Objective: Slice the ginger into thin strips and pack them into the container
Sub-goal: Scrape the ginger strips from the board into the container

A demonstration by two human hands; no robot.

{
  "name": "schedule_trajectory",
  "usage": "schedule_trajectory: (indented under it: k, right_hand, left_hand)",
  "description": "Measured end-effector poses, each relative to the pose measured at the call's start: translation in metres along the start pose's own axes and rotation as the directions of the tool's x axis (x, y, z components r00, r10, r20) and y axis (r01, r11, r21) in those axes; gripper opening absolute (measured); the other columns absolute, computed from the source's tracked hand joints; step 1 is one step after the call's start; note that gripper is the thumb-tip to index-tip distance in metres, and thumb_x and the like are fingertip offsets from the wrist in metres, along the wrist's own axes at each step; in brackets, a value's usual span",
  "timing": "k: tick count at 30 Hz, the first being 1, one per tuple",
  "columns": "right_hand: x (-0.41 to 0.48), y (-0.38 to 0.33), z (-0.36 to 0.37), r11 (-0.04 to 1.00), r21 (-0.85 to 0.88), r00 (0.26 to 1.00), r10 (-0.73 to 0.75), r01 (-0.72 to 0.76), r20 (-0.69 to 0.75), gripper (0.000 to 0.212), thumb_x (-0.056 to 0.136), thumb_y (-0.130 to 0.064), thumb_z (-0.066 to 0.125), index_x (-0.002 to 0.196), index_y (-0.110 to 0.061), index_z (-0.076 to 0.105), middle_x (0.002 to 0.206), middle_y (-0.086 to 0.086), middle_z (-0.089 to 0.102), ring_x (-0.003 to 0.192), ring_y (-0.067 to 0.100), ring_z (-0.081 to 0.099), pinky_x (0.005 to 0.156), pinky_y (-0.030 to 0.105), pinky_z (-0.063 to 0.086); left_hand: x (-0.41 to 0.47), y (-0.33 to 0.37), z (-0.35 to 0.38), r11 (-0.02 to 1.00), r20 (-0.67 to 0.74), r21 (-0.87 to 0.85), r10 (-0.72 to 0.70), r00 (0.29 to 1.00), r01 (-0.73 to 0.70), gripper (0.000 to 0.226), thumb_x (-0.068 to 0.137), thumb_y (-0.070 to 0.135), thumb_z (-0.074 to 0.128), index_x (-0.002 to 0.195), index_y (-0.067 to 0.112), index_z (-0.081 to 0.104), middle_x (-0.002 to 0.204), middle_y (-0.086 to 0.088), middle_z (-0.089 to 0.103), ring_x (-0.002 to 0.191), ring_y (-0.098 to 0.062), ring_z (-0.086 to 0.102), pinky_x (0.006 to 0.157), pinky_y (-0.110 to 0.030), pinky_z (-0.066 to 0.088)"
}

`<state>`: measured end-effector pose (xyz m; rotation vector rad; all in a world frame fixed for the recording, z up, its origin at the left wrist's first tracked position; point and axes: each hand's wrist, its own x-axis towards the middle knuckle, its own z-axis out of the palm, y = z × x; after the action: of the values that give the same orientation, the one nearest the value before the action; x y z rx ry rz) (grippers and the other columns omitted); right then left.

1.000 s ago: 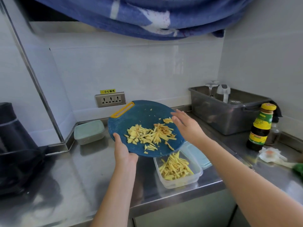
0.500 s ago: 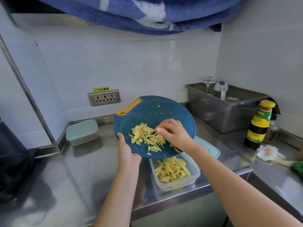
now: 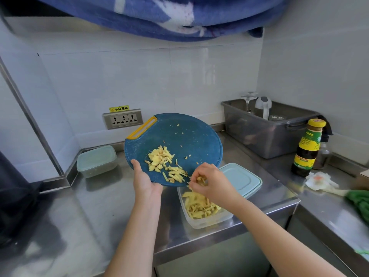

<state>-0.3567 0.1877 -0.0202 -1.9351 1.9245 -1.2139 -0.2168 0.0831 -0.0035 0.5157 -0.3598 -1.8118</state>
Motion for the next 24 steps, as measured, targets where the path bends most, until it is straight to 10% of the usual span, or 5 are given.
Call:
schedule_trajectory:
  k: [12, 16, 21, 24]
  right_hand:
    - [-0.003, -0.012, -0.024, 0.998, 0.037, 0.999, -0.039, 0.040, -0.034, 0.028, 0.097, -0.032, 0.054, 0.088, -0.016, 0.074, 0.096, -0.010, 0.072, 0.090, 0.003, 0.061, 0.079, 0.013, 0.044]
    - [0.035, -0.031, -0.019, 0.988, -0.029, 0.989, -0.151, 0.150, -0.013, 0.024, 0.097, -0.027, 0.056, 0.114, -0.017, 0.069, 0.124, -0.006, 0.064, 0.121, 0.003, 0.051, 0.096, 0.008, 0.037]
    - [0.084, -0.059, -0.001, 0.978, -0.147, 0.978, -0.120, 0.145, 0.172, 0.042, 0.096, -0.041, 0.051, 0.138, -0.031, 0.048, 0.155, 0.001, 0.028, 0.146, 0.020, 0.014, 0.118, 0.040, 0.018]
    - [0.096, -0.059, 0.012, 0.980, -0.179, 0.982, -0.054, 0.087, 0.180, 0.042, 0.094, -0.047, 0.052, 0.133, -0.031, 0.050, 0.148, 0.002, 0.034, 0.139, 0.025, 0.027, 0.113, 0.046, 0.026]
  left_hand:
    - [-0.004, -0.012, 0.002, 1.000, -0.005, 0.020, -0.020, 1.000, 0.020, 0.045, 0.098, 0.050, 0.037, 0.127, 0.019, 0.053, 0.121, -0.005, 0.062, 0.096, -0.024, 0.063, 0.082, -0.047, 0.051]
    - [-0.010, -0.014, 0.008, 0.998, 0.045, 0.032, -0.054, 0.998, 0.053, 0.046, 0.099, 0.051, 0.034, 0.120, 0.017, 0.057, 0.111, -0.007, 0.066, 0.096, -0.024, 0.064, 0.076, -0.043, 0.051]
    - [-0.015, -0.018, 0.013, 0.995, 0.123, 0.011, -0.104, 0.987, 0.104, 0.048, 0.098, 0.052, 0.035, 0.126, 0.020, 0.057, 0.124, -0.012, 0.063, 0.110, -0.029, 0.061, 0.088, -0.046, 0.050]
    - [-0.018, -0.017, 0.016, 0.994, 0.162, -0.033, -0.097, 0.982, 0.104, 0.046, 0.099, 0.049, 0.036, 0.128, 0.019, 0.056, 0.125, -0.012, 0.062, 0.112, -0.028, 0.060, 0.091, -0.046, 0.049]
